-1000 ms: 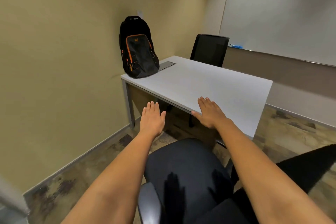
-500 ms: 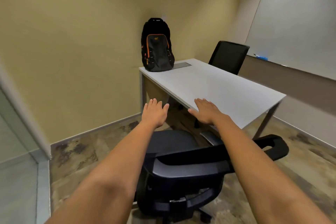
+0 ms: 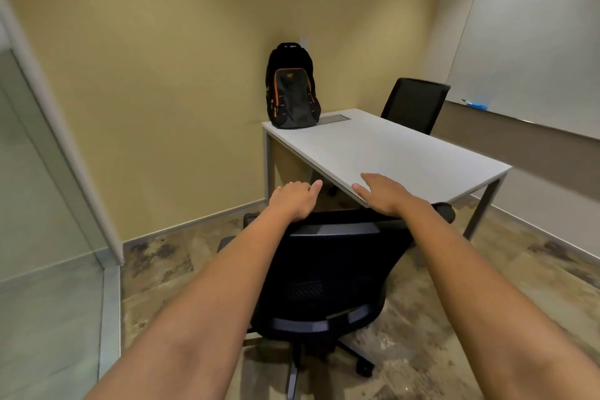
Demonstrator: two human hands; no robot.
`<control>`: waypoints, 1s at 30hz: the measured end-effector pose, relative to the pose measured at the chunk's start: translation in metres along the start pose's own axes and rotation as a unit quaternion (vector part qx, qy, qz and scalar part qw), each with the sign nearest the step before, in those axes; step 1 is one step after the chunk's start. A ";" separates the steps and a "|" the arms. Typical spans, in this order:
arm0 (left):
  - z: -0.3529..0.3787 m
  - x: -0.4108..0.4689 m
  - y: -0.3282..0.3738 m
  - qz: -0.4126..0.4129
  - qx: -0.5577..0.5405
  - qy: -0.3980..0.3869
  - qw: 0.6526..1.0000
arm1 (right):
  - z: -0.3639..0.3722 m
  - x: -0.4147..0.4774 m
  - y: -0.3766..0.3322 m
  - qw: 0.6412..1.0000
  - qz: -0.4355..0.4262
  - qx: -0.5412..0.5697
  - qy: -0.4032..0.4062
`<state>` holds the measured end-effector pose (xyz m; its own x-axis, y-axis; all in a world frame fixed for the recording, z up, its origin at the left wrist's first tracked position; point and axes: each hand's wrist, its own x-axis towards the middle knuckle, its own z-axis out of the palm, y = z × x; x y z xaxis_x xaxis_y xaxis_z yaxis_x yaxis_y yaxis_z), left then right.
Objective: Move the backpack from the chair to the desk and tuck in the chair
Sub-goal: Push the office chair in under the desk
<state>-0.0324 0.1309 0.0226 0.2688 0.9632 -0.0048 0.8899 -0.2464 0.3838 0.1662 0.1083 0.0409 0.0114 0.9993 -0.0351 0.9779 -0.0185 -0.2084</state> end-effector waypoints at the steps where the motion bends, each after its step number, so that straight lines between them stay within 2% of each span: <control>1: 0.001 -0.008 0.005 -0.001 0.008 -0.004 1.000 | -0.001 -0.009 0.000 1.000 -0.002 0.006 0.004; 9: 0.014 -0.053 0.035 -0.010 0.056 0.008 0.998 | 0.001 -0.056 0.005 0.999 -0.036 0.024 0.011; 16: 0.026 -0.058 0.068 -0.030 0.056 0.044 0.997 | 0.008 -0.057 0.024 0.997 -0.080 0.005 0.020; 24: 0.043 -0.054 0.068 -0.059 0.082 0.059 0.993 | 0.017 -0.047 0.037 0.994 -0.109 0.013 0.006; 30: 0.039 -0.044 0.063 -0.075 0.092 0.009 0.993 | 0.020 -0.037 0.034 0.997 -0.074 0.019 -0.015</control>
<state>0.0266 0.0683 0.0110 0.1236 0.9918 -0.0323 0.9720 -0.1145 0.2053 0.1949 0.0696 0.0157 -0.1401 0.9897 -0.0295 0.9597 0.1284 -0.2501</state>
